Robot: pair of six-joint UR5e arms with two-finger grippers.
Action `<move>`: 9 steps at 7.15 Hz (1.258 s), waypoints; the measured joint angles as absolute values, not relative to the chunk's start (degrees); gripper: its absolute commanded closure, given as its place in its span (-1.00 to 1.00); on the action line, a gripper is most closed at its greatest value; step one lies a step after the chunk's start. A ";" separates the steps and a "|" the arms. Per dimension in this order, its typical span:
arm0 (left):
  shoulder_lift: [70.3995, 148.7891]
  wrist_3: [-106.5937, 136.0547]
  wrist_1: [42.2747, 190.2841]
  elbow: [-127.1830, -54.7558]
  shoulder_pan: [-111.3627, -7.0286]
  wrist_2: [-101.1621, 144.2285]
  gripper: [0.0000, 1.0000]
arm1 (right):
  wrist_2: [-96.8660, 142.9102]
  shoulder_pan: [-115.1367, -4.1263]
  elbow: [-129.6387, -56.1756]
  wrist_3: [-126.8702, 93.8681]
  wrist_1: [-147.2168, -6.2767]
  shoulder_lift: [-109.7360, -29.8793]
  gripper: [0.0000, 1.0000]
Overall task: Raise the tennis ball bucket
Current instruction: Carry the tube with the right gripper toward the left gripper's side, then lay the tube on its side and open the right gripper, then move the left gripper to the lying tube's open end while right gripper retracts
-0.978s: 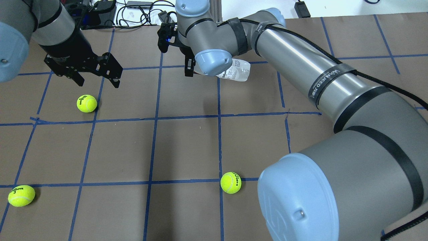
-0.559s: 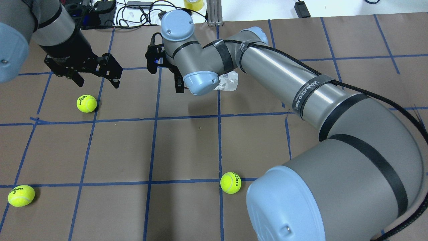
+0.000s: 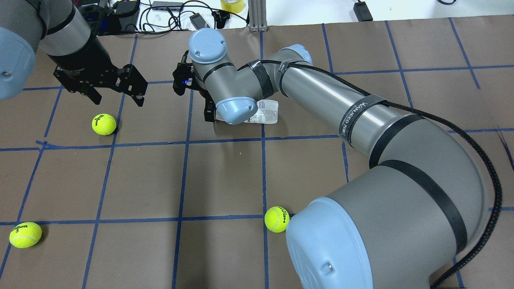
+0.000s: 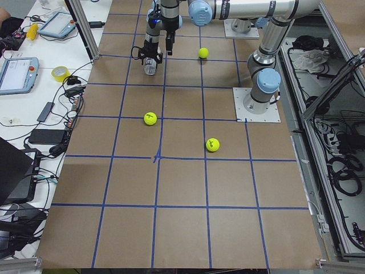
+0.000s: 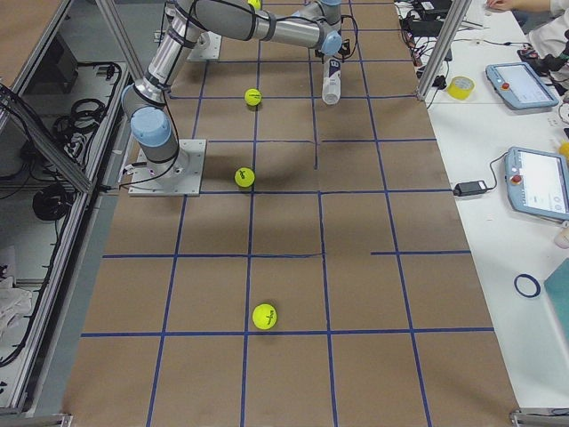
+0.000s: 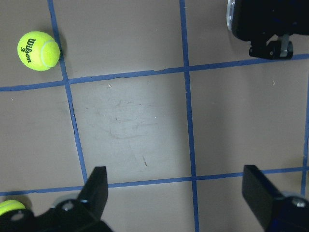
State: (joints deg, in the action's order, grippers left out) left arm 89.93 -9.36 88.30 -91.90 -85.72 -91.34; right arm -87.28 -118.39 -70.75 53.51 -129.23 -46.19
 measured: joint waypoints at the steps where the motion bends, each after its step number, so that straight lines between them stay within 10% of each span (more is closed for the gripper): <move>1: 89.97 -9.43 88.32 -91.92 -85.71 -91.38 -1.00 | -86.67 -117.51 -70.54 53.50 -128.98 -47.24 -0.95; 9: 92.93 -9.34 82.44 -94.06 -85.70 -87.06 -1.00 | -85.86 -91.63 -71.98 27.73 -95.80 -68.71 -1.00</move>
